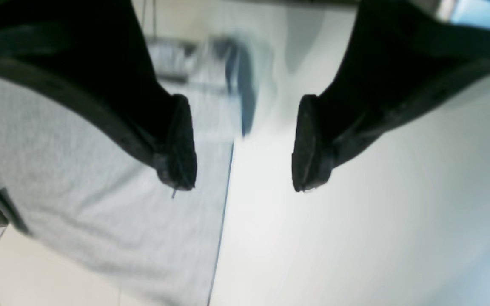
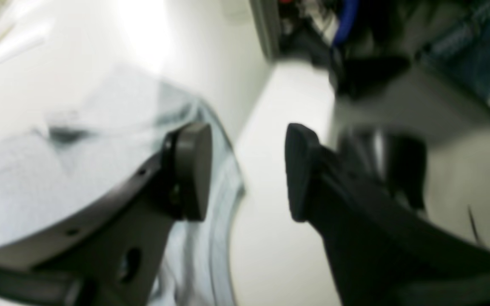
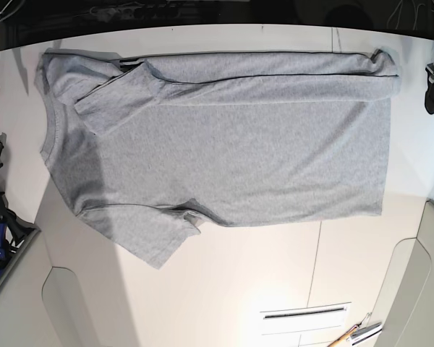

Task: Fold the T-shirt properly
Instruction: 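Release and move both grippers to the shirt's hem-side edge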

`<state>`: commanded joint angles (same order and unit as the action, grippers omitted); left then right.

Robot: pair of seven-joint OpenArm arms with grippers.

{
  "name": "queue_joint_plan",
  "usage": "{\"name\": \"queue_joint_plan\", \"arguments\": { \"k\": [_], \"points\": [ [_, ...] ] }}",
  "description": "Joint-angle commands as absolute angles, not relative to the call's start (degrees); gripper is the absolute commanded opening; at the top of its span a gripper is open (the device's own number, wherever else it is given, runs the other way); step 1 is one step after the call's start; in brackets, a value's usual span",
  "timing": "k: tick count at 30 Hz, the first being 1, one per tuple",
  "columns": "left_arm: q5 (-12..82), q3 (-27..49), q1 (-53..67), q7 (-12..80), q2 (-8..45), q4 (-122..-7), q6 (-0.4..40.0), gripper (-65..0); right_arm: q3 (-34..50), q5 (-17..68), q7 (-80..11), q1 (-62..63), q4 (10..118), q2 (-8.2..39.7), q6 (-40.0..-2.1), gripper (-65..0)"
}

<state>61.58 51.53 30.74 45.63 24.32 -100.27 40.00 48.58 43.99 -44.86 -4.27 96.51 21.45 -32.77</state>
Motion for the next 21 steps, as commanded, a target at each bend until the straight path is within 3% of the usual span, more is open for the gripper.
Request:
{"name": "queue_joint_plan", "arguments": {
  "k": [4,7,11,18,21],
  "points": [
    [56.05,47.42,27.22,43.03,27.31,-100.20,40.00,-25.6,38.94,37.15,-41.10,2.44,90.85,21.47,-32.40,-37.4],
    [48.66,42.15,24.38,38.46,28.84,-99.92,40.00,-24.6,32.36,33.08,-36.05,8.58,80.31,22.20,-31.73,-37.2],
    [43.51,36.38,18.44,35.75,30.46,-96.53,36.75,-22.7,28.91,30.37,-32.47,17.89,65.34,22.17,-31.75,-31.7],
    [38.85,25.69,1.48,33.43,32.77,-76.71,36.05,-22.7,28.36,28.12,-30.09,28.12,48.69,22.22,-31.94,-31.8],
    [35.70,20.40,-6.70,33.15,32.71,-65.80,33.39,-22.7,27.18,26.33,-27.55,29.17,44.93,22.20,-31.94,-31.7]
  ]
}}
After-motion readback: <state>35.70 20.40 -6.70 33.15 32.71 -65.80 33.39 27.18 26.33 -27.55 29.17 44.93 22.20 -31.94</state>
